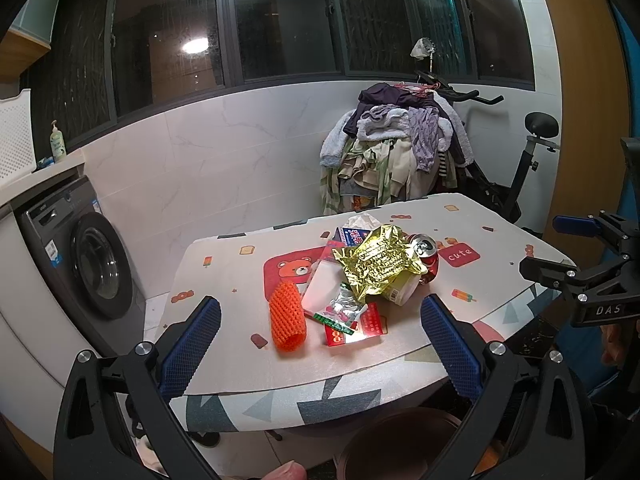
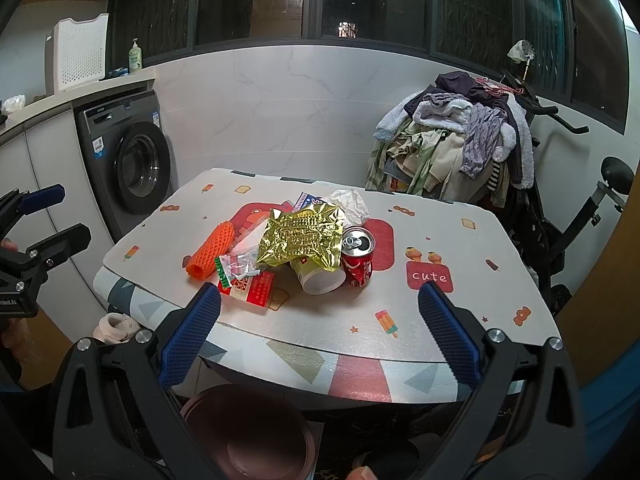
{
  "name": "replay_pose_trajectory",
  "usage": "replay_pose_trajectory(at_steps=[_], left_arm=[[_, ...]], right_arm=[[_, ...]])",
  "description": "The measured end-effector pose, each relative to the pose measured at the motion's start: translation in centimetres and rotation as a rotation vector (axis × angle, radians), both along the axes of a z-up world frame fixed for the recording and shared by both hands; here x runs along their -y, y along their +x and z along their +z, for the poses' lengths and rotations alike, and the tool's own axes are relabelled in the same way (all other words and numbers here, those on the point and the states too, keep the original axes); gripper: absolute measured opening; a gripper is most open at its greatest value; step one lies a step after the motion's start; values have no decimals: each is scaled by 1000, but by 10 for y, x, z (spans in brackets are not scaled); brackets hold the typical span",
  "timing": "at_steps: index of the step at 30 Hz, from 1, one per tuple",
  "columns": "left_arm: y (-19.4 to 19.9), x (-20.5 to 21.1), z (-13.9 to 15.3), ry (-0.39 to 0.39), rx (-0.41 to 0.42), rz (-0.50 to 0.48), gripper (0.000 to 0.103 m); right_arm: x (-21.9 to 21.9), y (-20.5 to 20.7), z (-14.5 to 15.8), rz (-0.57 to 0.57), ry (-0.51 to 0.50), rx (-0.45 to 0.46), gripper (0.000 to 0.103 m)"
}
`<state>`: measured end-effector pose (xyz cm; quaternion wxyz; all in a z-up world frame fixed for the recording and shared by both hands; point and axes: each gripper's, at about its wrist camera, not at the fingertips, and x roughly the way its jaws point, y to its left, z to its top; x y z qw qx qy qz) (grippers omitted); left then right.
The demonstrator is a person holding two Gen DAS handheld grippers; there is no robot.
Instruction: Collect trash
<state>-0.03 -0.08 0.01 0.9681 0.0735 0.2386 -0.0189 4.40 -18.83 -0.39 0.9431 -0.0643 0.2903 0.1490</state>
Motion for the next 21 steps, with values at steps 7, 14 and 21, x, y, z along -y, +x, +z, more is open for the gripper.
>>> replay_pose_trajectory(at_steps=[7, 14, 21], left_arm=[[3, 0, 2, -1, 0, 0, 98], [2, 0, 2, -1, 0, -1, 98], [3, 0, 2, -2, 1, -1, 98]], right_arm=[[0, 0, 0, -1, -3, 1, 97], [1, 0, 0, -1, -4, 1, 97], [1, -2, 0, -1, -9, 2, 97]])
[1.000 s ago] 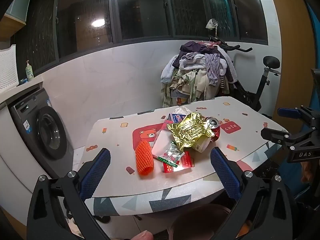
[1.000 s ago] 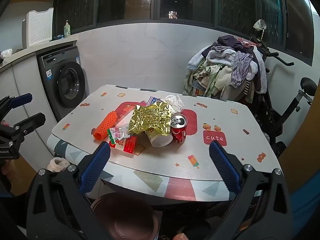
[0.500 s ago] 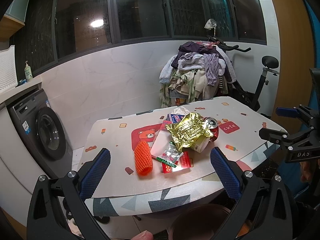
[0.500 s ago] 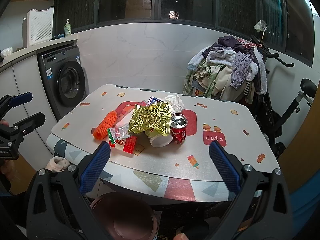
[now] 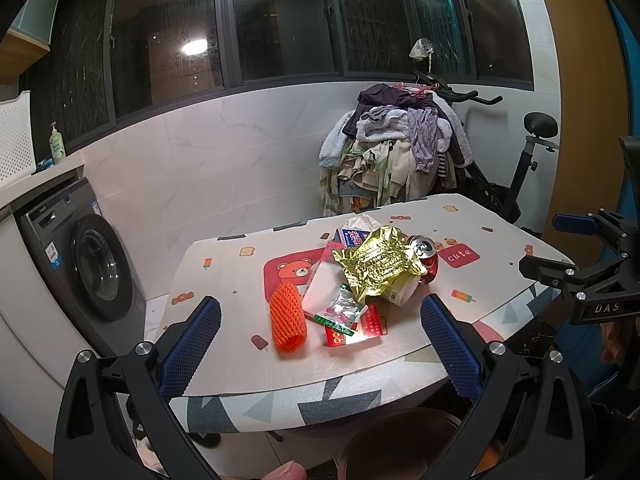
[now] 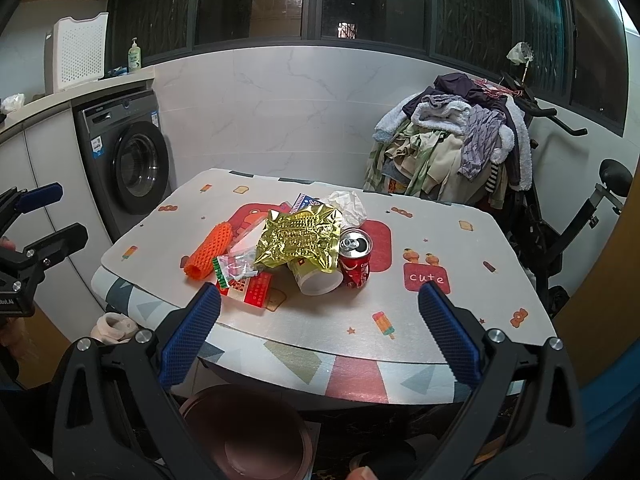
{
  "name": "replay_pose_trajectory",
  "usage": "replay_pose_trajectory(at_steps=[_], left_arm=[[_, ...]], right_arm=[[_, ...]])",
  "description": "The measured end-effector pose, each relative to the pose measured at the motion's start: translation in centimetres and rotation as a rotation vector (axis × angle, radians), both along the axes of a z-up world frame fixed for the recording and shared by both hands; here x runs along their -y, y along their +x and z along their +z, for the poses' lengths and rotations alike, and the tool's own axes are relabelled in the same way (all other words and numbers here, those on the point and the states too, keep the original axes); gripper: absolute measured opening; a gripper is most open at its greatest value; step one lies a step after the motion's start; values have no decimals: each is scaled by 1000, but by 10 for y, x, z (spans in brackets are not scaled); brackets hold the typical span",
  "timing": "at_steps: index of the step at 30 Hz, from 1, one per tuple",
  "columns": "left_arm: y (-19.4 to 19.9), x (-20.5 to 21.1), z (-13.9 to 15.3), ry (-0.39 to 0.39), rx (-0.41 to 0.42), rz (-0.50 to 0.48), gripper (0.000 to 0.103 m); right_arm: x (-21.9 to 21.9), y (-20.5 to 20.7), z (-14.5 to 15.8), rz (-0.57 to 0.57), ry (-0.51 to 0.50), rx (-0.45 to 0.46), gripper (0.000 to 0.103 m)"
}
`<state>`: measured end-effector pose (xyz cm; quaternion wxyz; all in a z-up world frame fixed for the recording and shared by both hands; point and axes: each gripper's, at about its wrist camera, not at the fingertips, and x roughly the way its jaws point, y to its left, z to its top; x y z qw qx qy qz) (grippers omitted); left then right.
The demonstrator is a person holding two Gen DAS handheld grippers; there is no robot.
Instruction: Collect trash
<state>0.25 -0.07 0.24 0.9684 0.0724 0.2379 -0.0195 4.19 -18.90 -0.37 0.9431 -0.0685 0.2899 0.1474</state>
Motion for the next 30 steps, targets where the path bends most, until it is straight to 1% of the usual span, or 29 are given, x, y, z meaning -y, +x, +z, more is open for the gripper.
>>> replay_pose_trajectory(at_steps=[30], left_arm=[[-2, 0, 3, 0, 1, -2, 98]], right_arm=[[4, 0, 0, 0, -5, -1, 97]])
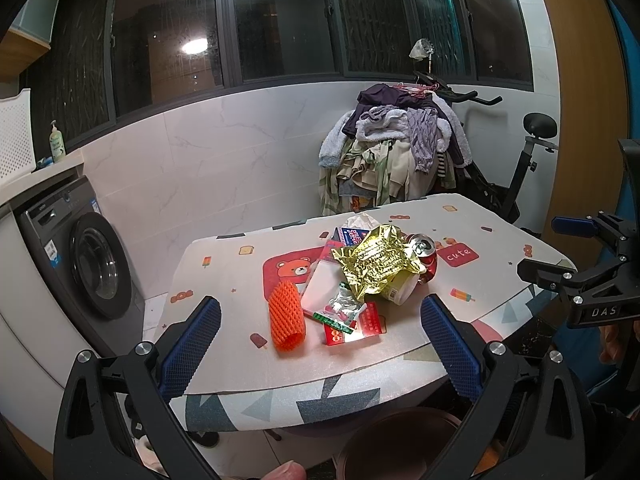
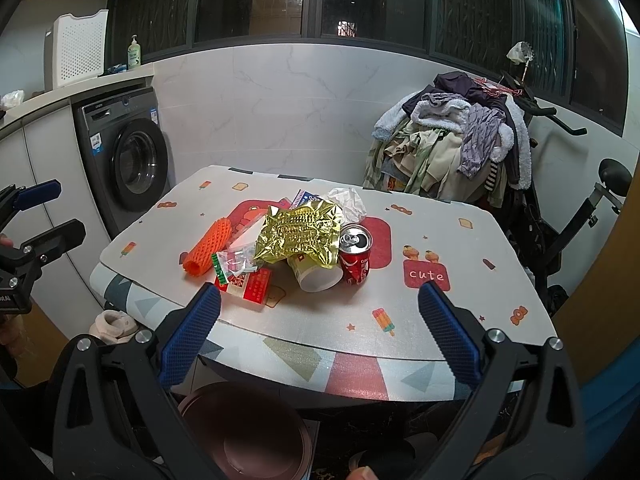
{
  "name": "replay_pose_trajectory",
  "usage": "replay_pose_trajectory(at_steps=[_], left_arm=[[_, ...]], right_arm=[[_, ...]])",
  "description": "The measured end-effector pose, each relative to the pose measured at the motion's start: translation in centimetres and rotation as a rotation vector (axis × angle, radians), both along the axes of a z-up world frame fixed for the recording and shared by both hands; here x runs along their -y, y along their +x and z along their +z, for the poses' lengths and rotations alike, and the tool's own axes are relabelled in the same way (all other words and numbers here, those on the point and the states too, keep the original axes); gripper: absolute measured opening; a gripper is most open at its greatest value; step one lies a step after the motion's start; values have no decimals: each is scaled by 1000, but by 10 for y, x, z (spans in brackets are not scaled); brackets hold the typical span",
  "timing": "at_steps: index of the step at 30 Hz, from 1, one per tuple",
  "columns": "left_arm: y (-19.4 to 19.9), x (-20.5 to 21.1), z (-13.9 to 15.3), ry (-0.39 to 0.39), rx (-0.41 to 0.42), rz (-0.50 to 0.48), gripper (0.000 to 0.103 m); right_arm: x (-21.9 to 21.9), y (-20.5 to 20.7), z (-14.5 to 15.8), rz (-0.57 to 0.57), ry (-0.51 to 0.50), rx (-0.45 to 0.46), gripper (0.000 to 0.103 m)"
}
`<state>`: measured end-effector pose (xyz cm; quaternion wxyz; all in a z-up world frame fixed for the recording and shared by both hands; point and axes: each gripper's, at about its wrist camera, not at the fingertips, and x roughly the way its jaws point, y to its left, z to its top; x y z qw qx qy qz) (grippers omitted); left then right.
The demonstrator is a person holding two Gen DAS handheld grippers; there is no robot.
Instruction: Collect trash
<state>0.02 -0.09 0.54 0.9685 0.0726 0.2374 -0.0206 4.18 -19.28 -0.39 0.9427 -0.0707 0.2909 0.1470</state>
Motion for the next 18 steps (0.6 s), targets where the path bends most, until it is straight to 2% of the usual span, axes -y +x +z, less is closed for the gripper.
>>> replay_pose_trajectory(at_steps=[9, 13, 15, 18], left_arm=[[2, 6, -1, 7, -18, -15, 98], [8, -11, -13, -34, -36, 23, 98], [14, -19, -23, -7, -48, 64, 98], [20, -28, -37, 6, -67, 56, 98]], right_arm=[[9, 0, -6, -3, -4, -8, 97], [9, 0, -19, -33, -10, -7, 98], [7, 2, -24, -13, 16, -23, 98], [8, 5, -36, 0, 48, -33, 98]])
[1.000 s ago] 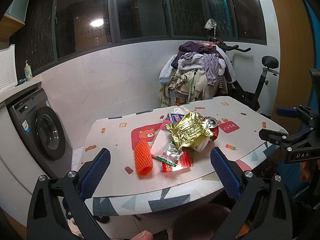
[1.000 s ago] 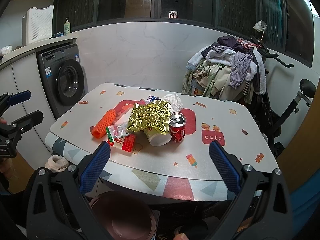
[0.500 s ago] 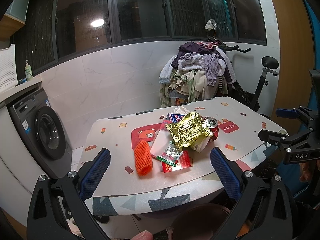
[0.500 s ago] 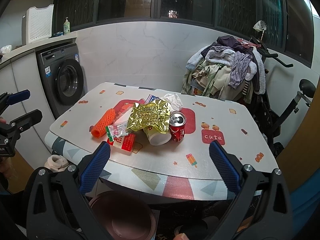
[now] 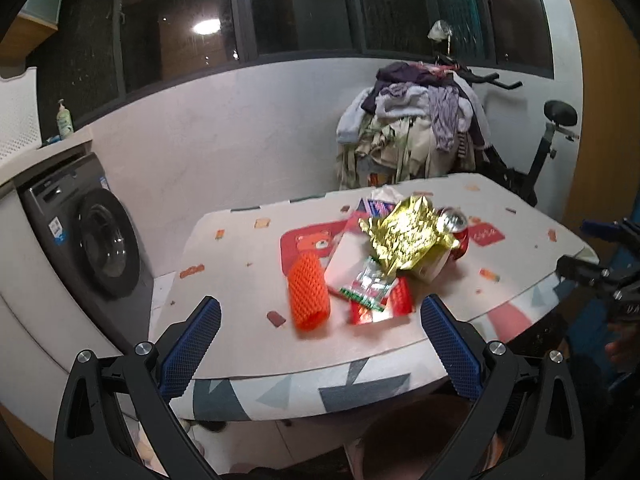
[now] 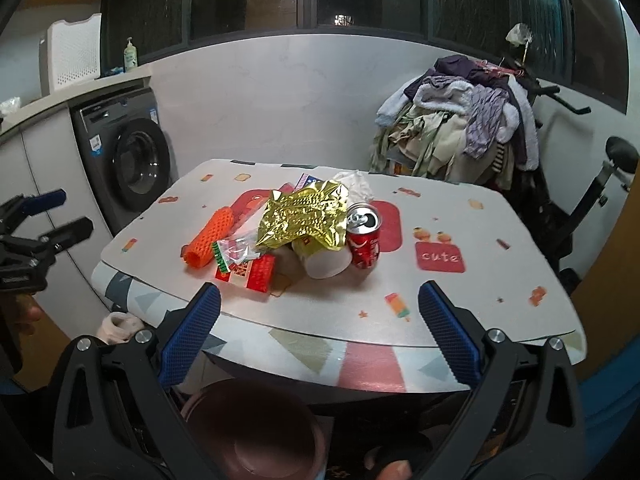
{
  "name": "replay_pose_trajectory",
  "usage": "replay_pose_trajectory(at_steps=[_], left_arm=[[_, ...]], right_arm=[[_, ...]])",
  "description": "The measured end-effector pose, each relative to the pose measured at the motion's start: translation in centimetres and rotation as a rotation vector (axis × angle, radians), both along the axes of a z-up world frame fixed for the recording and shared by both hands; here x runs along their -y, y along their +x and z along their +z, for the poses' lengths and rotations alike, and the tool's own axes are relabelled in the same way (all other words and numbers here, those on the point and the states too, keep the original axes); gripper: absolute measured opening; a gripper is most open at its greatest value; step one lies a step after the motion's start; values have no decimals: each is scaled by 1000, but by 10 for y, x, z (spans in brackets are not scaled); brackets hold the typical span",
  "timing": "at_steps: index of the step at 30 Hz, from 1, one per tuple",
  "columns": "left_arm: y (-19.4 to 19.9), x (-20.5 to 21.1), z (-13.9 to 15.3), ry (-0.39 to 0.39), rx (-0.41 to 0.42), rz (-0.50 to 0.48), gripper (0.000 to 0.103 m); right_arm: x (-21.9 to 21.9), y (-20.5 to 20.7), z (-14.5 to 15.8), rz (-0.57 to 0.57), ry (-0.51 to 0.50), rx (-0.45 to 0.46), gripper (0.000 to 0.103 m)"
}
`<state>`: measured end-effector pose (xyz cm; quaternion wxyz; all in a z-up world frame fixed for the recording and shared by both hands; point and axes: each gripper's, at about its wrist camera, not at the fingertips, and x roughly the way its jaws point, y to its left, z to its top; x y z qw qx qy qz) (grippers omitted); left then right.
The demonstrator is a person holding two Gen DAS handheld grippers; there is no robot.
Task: Collect trash
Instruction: 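Grasp the gold foil wrapper with the right gripper while the left gripper approaches the orange foam net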
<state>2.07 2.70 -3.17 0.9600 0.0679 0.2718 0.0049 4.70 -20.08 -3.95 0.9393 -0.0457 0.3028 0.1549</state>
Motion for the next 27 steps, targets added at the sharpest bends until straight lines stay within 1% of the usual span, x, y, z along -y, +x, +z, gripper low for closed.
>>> replay_pose_trajectory(at_steps=[3, 5, 6, 7, 8, 10, 13, 17, 19, 21, 24, 26, 27], left_arm=[[3, -12, -10, -18, 32, -15, 98], [8, -21, -16, -52, 44, -33, 98], [9, -24, -18, -62, 51, -35, 98], [11, -27, -21, -69, 62, -39, 98], [14, -29, -23, -70, 65, -38, 98], [21, -32, -28, -75, 41, -50, 98], [37, -40, -42, -81, -17, -31, 98], [51, -51, -56, -90, -57, 25, 98], [57, -58, -62, -121, -78, 31, 98], [61, -65, -65, -150, -80, 31, 98], [68, -73, -70, -180, -89, 42, 98], [75, -78, -74, -195, -104, 41, 98], [77, -78, -75, -196, -108, 45, 98]], right_arm=[[-2, 4, -12, 3, 15, 1, 98], [-4, 14, -23, 8, 9, -57, 98], [-5, 20, -28, 11, 0, -88, 98], [-9, 24, -34, 2, -32, -101, 98], [-10, 28, -38, -20, -68, -88, 97], [-12, 34, -43, -54, -120, -68, 98], [-16, 47, -51, -31, -129, -83, 97], [-33, 64, -61, -11, -259, -51, 97], [-36, 75, -61, 7, -259, -37, 97], [-33, 87, -59, 10, -236, -29, 97], [-23, 112, -58, -33, -210, -22, 97], [-11, 132, -61, -70, -187, -45, 97], [-8, 138, -63, -73, -168, -60, 95]])
